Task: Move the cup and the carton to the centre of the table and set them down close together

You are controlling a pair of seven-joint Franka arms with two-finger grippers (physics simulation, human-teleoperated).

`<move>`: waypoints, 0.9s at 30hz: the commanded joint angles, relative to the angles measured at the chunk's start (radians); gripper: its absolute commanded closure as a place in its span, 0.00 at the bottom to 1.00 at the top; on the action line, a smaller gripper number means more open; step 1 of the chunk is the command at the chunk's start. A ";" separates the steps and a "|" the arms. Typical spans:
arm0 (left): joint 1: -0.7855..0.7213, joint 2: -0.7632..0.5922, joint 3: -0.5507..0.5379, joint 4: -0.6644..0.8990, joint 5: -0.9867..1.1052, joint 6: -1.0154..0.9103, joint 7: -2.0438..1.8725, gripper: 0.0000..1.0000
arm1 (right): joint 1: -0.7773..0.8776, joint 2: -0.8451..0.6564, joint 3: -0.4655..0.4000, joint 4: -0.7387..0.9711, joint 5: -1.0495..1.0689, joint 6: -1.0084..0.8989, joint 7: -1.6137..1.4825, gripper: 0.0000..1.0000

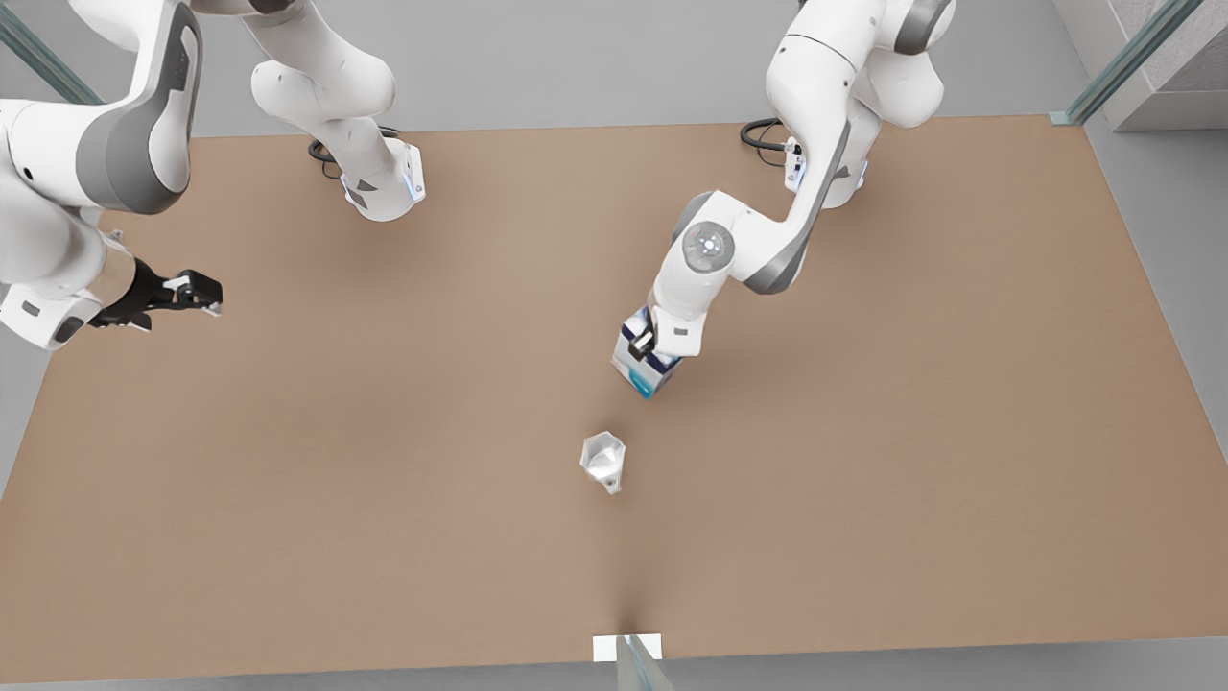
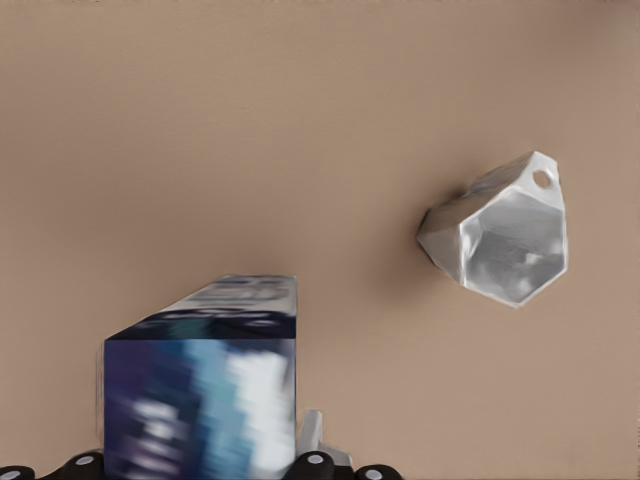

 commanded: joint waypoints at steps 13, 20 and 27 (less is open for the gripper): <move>0.002 0.063 -0.001 0.043 0.024 -0.002 0.005 0.00 | 0.024 0.000 0.005 -0.003 -0.010 0.003 0.092 0.00; 0.000 0.051 -0.009 0.089 0.016 -0.042 -0.038 0.00 | 0.026 0.014 0.005 0.002 -0.010 -0.005 0.112 0.00; 0.227 -0.148 0.083 0.270 0.079 -0.674 0.589 0.00 | 0.023 0.003 0.005 -0.009 -0.010 -0.012 0.114 0.00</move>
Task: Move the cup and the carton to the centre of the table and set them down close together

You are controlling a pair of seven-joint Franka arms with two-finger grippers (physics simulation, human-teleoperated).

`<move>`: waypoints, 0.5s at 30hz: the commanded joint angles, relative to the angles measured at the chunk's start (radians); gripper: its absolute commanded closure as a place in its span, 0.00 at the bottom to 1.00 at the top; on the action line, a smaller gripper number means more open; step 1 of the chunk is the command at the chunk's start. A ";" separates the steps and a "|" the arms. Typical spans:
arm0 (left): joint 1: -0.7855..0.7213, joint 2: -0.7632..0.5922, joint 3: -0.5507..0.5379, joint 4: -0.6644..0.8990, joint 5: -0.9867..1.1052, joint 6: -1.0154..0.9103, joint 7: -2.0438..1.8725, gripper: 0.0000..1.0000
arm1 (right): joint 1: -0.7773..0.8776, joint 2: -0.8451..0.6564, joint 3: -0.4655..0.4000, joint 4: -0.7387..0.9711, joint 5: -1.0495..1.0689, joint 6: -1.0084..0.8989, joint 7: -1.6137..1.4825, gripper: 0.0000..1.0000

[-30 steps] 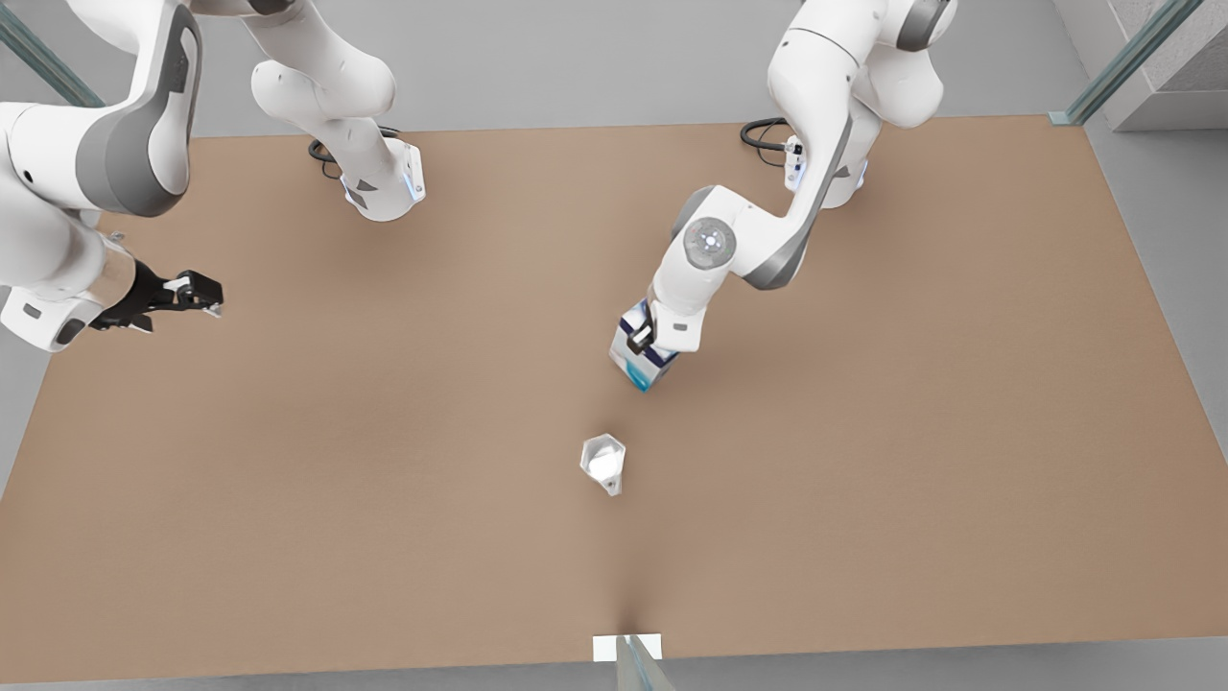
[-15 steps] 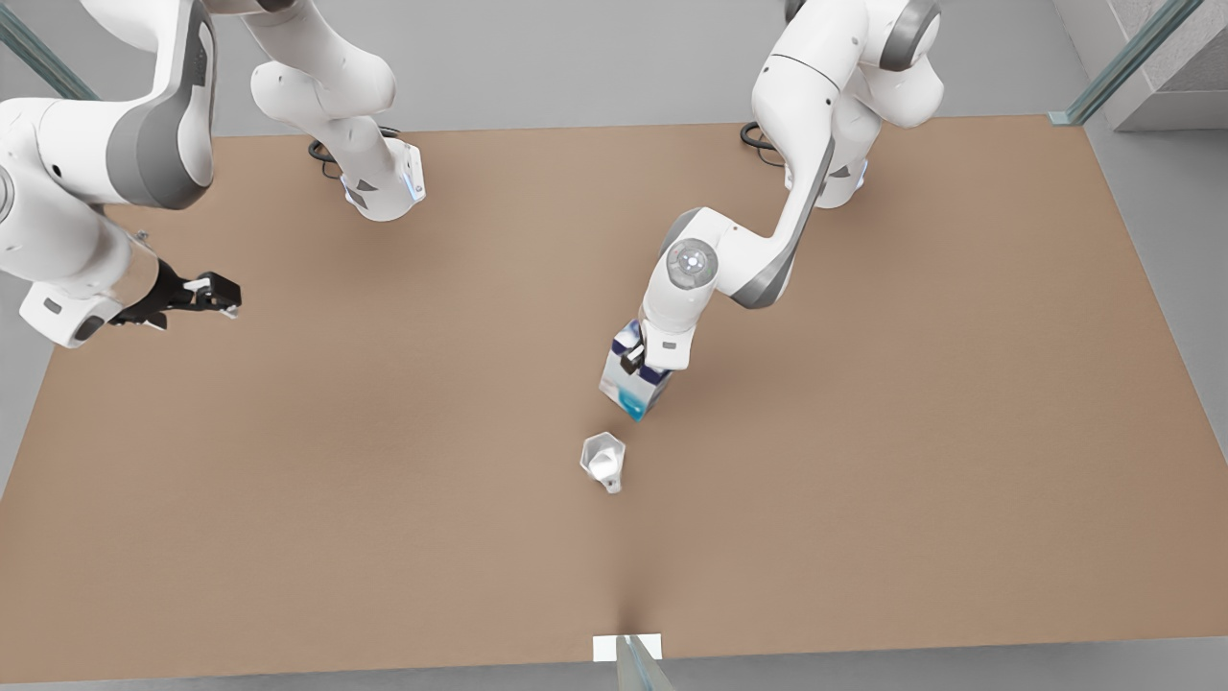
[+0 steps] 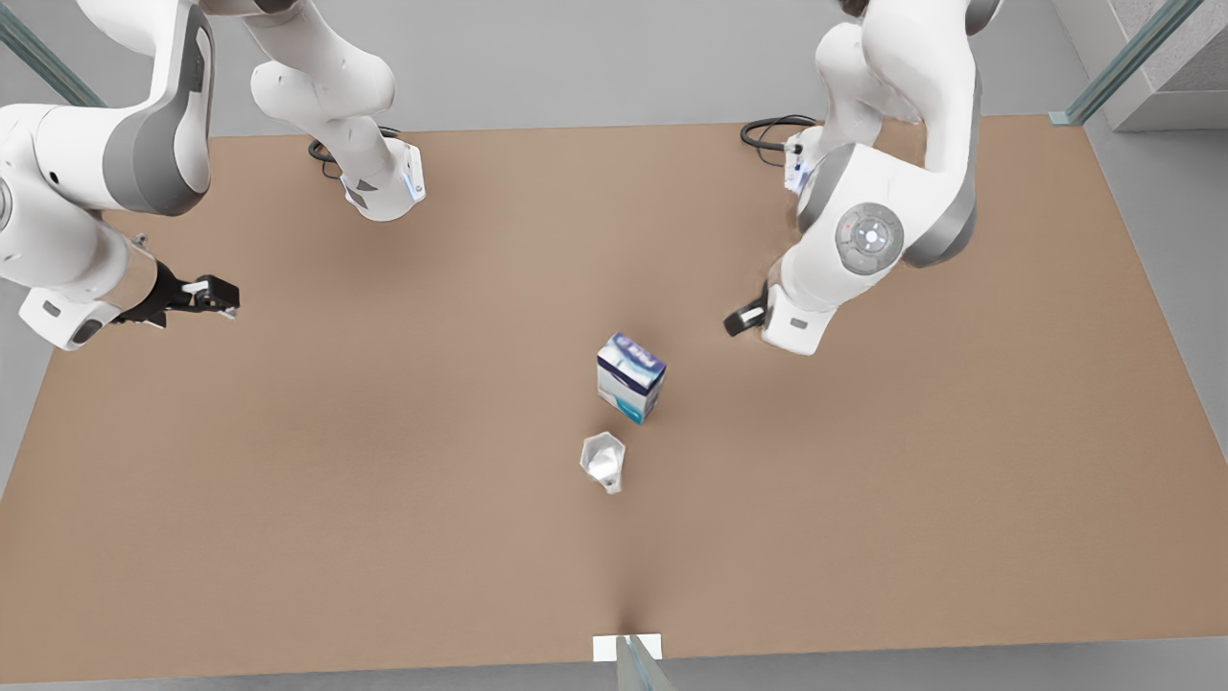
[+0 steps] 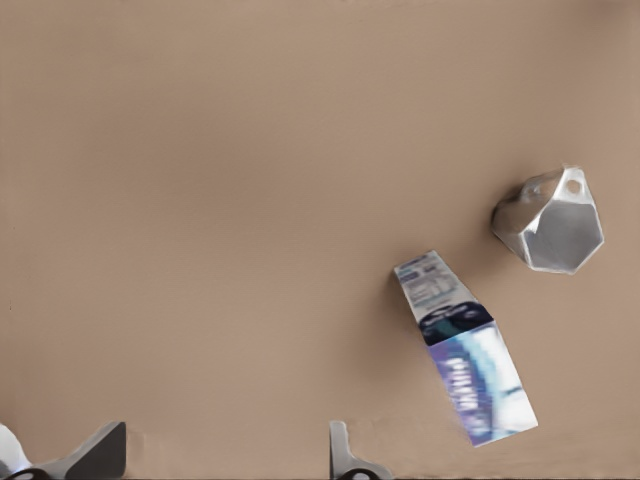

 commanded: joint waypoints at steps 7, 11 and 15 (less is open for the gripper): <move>0.264 -0.036 0.000 -0.058 0.199 0.088 0.534 0.00 | 0.000 0.006 0.001 0.000 0.000 -0.013 -0.002 0.00; 0.287 -0.037 0.002 -0.069 0.145 0.108 0.543 0.00 | 0.010 0.023 0.001 0.008 0.002 -0.005 0.002 0.00; 0.296 -0.040 0.002 -0.068 0.142 0.110 0.537 0.00 | 0.009 0.018 0.000 0.009 0.005 -0.004 0.000 0.00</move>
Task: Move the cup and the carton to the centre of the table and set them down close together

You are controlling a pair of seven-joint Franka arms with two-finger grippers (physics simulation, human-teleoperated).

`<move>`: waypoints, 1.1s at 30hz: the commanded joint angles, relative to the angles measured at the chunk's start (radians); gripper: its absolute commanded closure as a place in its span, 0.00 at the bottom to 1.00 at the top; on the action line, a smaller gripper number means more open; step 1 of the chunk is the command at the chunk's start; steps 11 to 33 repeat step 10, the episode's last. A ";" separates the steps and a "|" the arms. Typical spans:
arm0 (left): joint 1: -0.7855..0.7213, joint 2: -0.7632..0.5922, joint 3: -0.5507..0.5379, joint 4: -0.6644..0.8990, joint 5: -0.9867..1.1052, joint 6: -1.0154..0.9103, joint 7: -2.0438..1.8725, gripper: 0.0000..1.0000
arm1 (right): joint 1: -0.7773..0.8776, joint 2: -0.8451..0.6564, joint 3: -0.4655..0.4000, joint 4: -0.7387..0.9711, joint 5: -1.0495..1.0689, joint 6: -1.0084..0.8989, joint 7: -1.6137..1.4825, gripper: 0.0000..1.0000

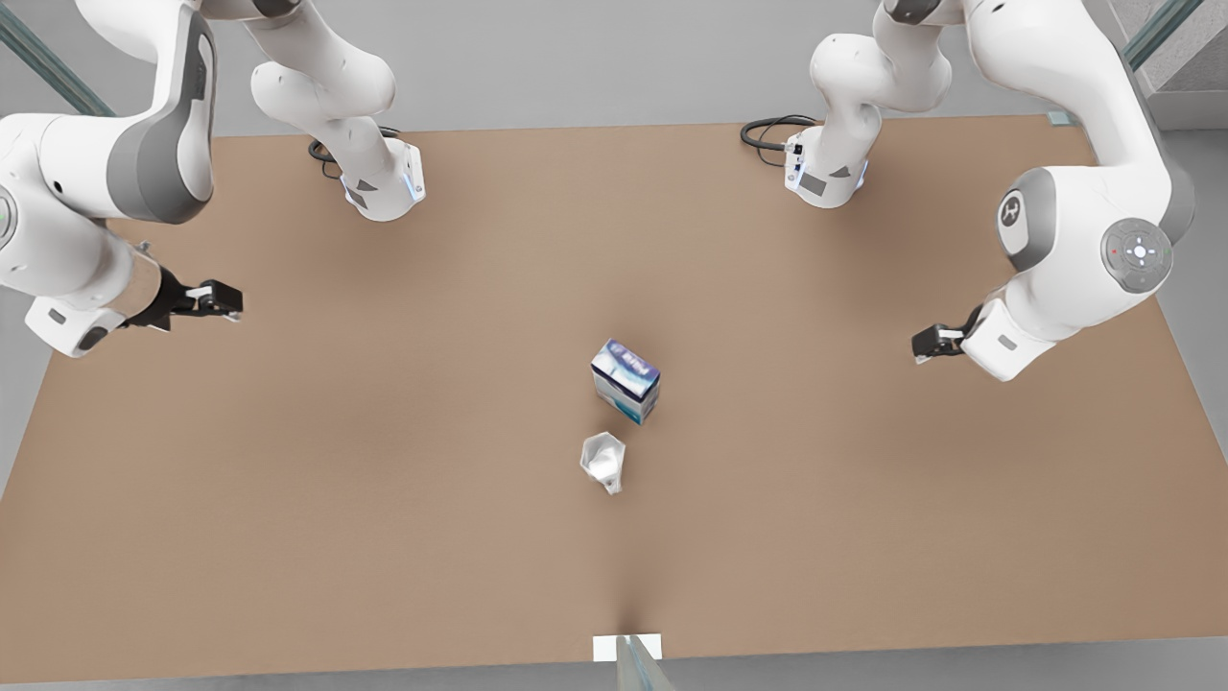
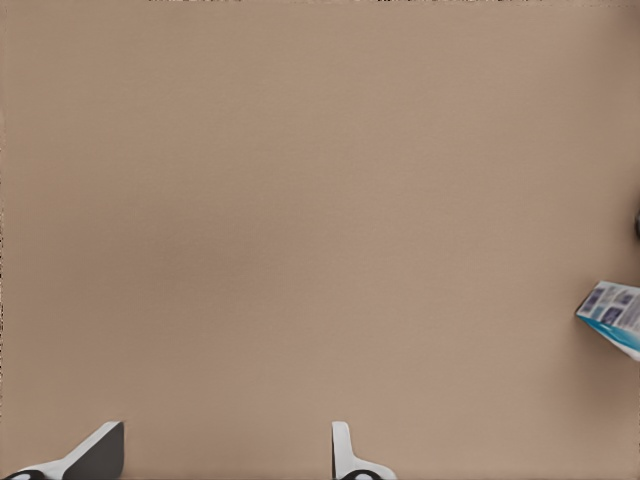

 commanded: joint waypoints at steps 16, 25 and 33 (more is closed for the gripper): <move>0.039 -0.023 0.000 0.011 -0.002 -0.018 0.007 0.00 | 0.003 0.000 -0.003 -0.008 0.002 0.000 0.000 0.00; 0.039 -0.023 0.000 0.011 -0.002 -0.018 0.007 0.00 | 0.003 0.000 -0.003 -0.008 0.002 0.000 0.000 0.00; 0.039 -0.023 0.000 0.011 -0.002 -0.018 0.007 0.00 | 0.003 0.000 -0.003 -0.008 0.002 0.000 0.000 0.00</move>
